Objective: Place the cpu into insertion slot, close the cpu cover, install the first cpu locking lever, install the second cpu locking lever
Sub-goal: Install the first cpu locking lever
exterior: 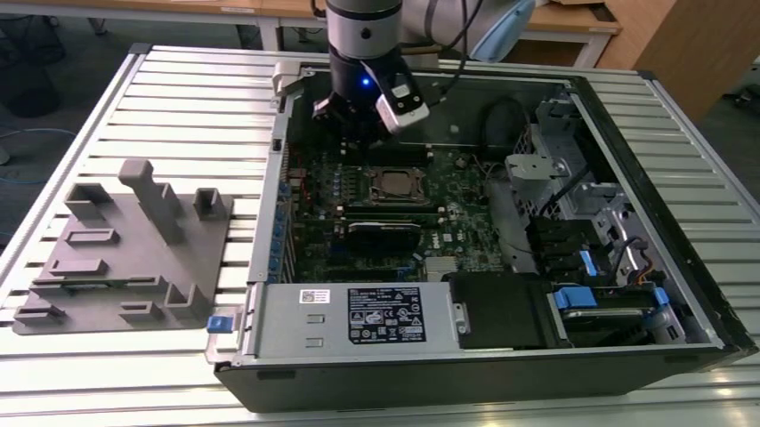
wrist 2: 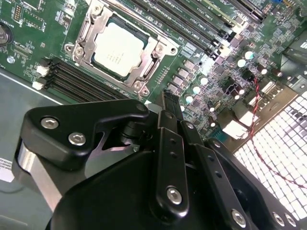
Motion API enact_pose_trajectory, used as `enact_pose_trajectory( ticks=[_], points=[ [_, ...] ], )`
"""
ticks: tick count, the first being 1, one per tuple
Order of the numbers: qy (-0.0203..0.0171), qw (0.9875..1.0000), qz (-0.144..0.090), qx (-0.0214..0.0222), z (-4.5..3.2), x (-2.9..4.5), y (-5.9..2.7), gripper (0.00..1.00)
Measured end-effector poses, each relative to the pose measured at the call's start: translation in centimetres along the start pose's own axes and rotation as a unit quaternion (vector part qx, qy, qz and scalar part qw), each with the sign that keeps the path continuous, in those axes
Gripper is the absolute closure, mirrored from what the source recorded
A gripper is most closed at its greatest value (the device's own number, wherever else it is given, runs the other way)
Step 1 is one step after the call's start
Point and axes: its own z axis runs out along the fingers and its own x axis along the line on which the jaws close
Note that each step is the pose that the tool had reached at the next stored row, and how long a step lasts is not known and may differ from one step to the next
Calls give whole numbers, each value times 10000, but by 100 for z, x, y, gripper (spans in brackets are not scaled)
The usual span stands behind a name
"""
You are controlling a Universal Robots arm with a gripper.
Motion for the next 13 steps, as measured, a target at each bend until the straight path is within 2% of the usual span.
enact_pose_trajectory(
  ticks=[8, 13],
  points=[
    [-1, 10000, 1, 0, -29, 4, 2, 89],
    [-19, 10000, -1, 0, -29, 65, 3, 89]
  ],
)
